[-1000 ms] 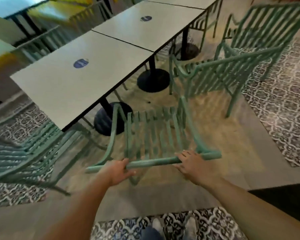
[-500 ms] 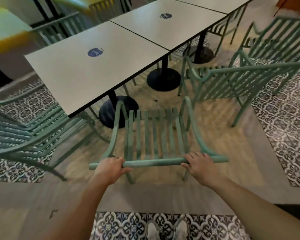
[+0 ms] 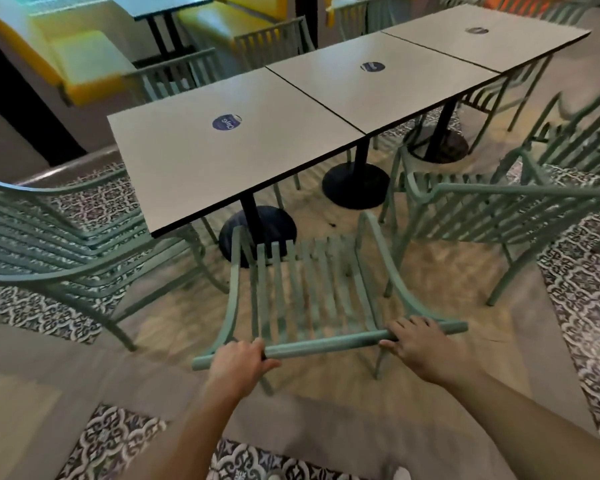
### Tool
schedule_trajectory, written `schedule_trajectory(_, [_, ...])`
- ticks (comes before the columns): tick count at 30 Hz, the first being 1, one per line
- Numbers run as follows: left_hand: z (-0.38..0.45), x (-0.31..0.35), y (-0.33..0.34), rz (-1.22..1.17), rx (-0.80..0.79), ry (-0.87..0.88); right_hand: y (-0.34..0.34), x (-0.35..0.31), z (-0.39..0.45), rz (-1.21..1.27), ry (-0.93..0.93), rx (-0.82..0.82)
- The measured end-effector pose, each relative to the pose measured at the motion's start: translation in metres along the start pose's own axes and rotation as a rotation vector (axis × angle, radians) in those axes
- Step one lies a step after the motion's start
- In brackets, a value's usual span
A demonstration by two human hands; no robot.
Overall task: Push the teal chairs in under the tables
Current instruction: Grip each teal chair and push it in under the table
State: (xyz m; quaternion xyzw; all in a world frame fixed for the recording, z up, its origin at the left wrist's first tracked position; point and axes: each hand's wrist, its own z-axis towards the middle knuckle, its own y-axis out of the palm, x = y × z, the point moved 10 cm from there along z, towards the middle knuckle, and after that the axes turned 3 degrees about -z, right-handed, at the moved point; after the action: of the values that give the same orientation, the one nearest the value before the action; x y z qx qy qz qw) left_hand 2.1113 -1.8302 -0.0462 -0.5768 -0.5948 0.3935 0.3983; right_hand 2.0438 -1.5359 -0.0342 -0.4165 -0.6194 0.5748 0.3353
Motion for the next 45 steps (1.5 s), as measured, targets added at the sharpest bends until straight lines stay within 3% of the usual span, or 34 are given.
schedule_trajectory(3, [0.003, 0.007, 0.001, -0.037, 0.002, -0.04, 0.001, 0.007, 0.012, -0.036, -0.096, -0.024])
schedule_trajectory(8, [0.009, 0.018, 0.002, -0.063, 0.047, -0.09, 0.002, 0.025, 0.02, -0.124, -0.221, 0.086])
schedule_trajectory(14, [0.023, 0.045, 0.001, -0.086, 0.054, -0.131, 0.01, 0.062, 0.039, -0.117, -0.232, -0.035])
schedule_trajectory(33, [0.056, 0.109, -0.008, -0.142, 0.035, -0.363, -0.017, 0.128, 0.126, -0.05, -0.445, -0.058])
schedule_trajectory(41, [0.066, 0.119, -0.003, -0.204, 0.006, -0.424, -0.021, 0.144, 0.138, -0.091, -0.467, -0.097])
schedule_trajectory(45, [0.064, 0.114, 0.006, -0.283, -0.018, -0.481, -0.021, 0.157, 0.14, -0.03, -0.376, -0.145])
